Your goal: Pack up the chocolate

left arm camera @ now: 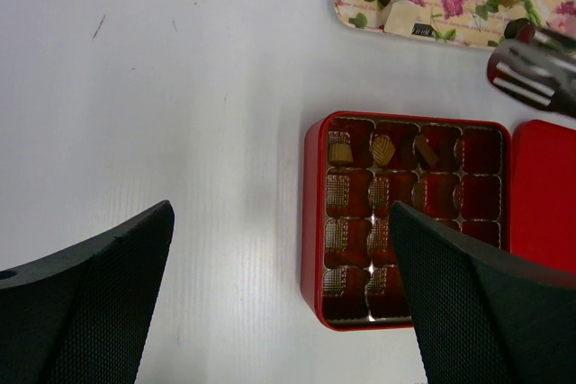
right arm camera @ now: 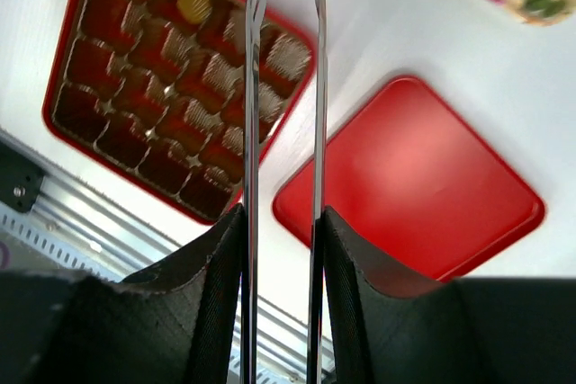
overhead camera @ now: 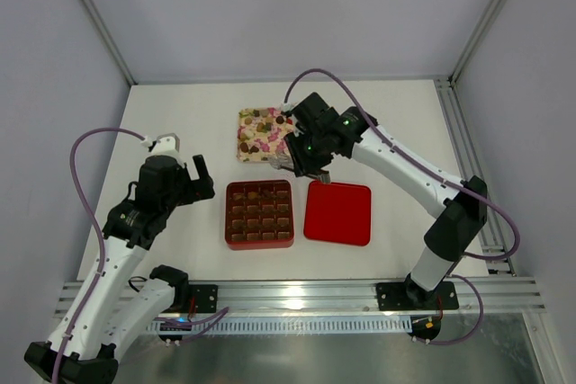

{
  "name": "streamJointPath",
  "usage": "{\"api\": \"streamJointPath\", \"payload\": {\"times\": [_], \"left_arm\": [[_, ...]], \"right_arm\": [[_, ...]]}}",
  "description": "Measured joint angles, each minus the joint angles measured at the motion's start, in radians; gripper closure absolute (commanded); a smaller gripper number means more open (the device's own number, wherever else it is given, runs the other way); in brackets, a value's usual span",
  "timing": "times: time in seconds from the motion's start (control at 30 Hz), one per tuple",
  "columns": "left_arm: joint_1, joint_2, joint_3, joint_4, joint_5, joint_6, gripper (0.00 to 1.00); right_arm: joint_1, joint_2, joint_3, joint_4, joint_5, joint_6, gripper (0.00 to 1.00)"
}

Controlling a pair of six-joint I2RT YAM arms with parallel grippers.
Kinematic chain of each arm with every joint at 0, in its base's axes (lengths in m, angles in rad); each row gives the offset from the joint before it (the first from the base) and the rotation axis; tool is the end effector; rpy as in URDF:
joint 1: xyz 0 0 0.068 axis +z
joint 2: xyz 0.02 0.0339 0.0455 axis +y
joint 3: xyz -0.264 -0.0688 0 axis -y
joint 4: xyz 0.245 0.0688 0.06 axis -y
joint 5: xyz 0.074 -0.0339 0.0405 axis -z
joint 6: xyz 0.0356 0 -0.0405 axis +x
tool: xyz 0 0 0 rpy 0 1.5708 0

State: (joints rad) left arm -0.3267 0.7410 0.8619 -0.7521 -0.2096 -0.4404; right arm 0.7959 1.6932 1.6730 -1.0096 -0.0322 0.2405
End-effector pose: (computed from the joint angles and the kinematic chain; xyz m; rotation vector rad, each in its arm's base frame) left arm 0.1435 -0.0408 0.3166 -0.2412 2.1800 -0.2025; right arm 0.2474 0.2543 0.3366 -0.7403 2.5535 0.4023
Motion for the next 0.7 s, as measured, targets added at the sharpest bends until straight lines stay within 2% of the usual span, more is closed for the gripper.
{"api": "streamJointPath", "payload": {"times": [0.27,0.7], "left_arm": [[0.000,0.000,0.000,0.000,0.000,0.000,0.00],[0.000,0.005,0.000,0.000,0.000,0.000,0.00]], "right_arm": [[-0.195,0.008,0.021,0.007,0.050,-0.028,0.57],[-0.228,0.169,0.021,0.035,0.056,-0.041,0.54]]}}
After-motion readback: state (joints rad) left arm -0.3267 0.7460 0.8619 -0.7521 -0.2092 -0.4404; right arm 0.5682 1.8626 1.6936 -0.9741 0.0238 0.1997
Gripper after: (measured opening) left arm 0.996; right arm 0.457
